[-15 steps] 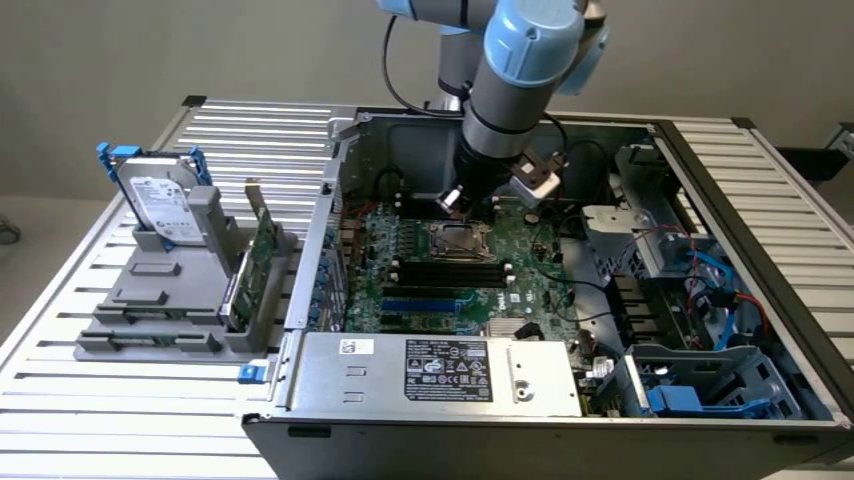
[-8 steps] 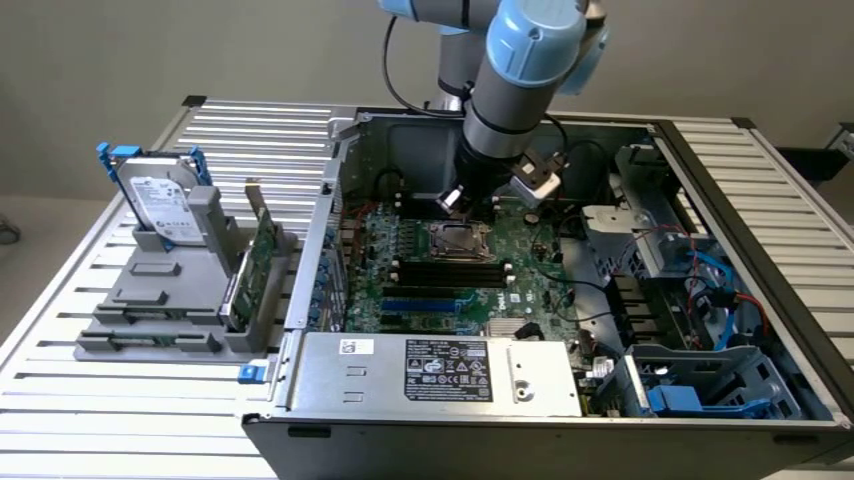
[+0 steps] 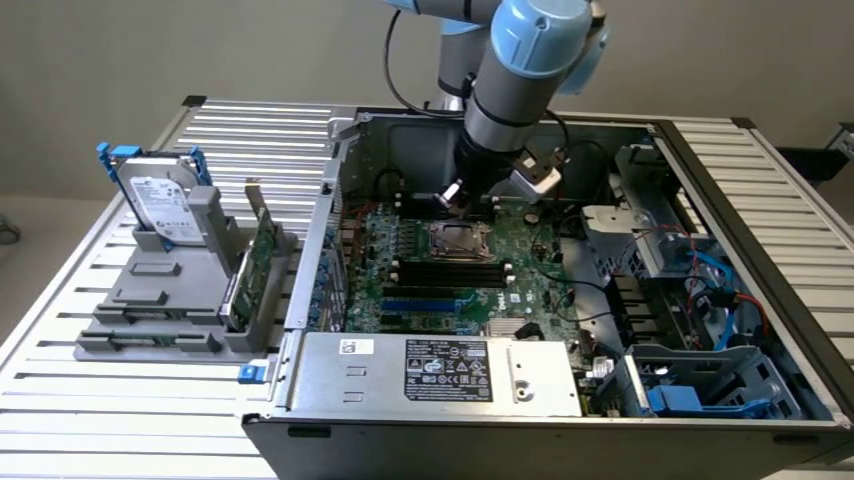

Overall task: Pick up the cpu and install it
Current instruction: 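Install the first cpu locking lever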

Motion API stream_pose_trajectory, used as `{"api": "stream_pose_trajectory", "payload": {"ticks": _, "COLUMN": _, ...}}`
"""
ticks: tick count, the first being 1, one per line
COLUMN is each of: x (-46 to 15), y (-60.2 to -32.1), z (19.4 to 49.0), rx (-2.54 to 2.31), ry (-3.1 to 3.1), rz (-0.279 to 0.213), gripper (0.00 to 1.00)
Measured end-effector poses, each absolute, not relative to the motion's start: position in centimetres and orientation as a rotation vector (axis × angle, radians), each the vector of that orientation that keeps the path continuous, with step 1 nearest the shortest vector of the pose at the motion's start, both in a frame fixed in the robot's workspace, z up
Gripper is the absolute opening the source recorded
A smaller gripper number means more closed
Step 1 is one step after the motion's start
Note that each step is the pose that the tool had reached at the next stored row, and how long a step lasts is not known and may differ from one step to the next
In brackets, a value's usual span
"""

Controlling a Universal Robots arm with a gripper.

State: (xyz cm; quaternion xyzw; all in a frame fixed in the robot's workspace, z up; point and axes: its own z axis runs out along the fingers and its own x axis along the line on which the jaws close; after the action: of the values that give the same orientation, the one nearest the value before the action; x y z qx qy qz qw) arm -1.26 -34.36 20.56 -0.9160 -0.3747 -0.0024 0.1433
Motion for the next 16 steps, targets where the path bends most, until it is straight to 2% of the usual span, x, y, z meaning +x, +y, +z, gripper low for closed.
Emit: {"api": "stream_pose_trajectory", "payload": {"ticks": 16, "x": -2.0, "y": -33.74, "z": 21.33, "rx": -2.635, "ry": -1.073, "rz": 0.027, "gripper": 0.11}}
